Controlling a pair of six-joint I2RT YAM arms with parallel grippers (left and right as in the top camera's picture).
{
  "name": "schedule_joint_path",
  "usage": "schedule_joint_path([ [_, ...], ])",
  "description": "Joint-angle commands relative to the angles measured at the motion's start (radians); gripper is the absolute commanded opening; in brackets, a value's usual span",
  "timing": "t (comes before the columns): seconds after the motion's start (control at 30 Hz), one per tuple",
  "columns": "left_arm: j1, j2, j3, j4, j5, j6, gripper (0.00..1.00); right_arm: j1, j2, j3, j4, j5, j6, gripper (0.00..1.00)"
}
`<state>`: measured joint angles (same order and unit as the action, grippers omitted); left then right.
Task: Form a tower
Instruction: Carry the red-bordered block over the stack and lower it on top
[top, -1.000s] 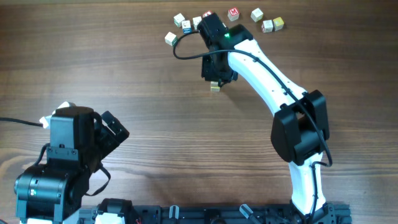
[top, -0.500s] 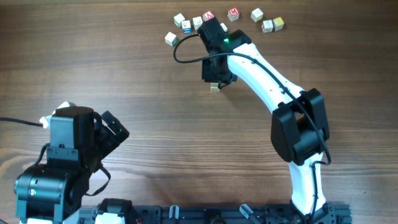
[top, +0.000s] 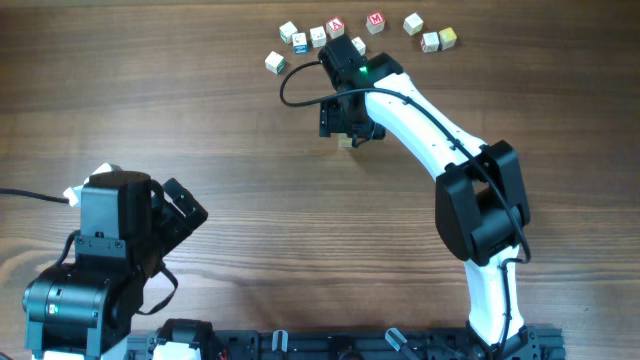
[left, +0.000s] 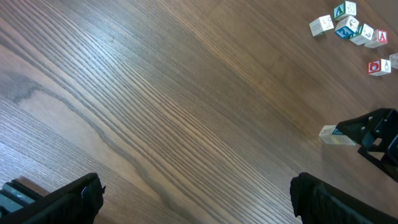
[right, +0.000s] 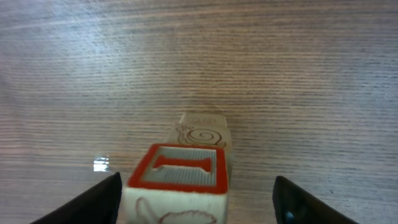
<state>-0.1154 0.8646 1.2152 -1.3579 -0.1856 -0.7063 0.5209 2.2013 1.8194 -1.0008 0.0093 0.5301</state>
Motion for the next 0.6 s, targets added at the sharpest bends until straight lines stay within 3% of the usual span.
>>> schedule_joint_path([
  [0.0,0.006,0.000,-0.005,0.002,0.002,-0.013,1.00,-0.001,0.019,-0.048,0.023,0.024,0.022,0.68],
  [0.23,0.006,0.000,-0.005,0.003,0.002,-0.013,1.00,-0.001,0.019,-0.067,0.059,0.024,0.022,0.42],
  [0.37,0.006,0.000,-0.005,0.003,0.002,-0.013,1.00,-0.001,0.019,-0.067,0.058,0.023,0.022,0.37],
  [0.4,0.006,0.000,-0.005,0.003,0.002,-0.013,1.00,-0.001,0.019,-0.067,0.058,0.023,0.022,0.37],
  [0.57,0.006,0.000,-0.005,0.003,0.002,-0.013,1.00,-0.001,0.019,-0.067,0.061,0.020,0.020,0.70],
])
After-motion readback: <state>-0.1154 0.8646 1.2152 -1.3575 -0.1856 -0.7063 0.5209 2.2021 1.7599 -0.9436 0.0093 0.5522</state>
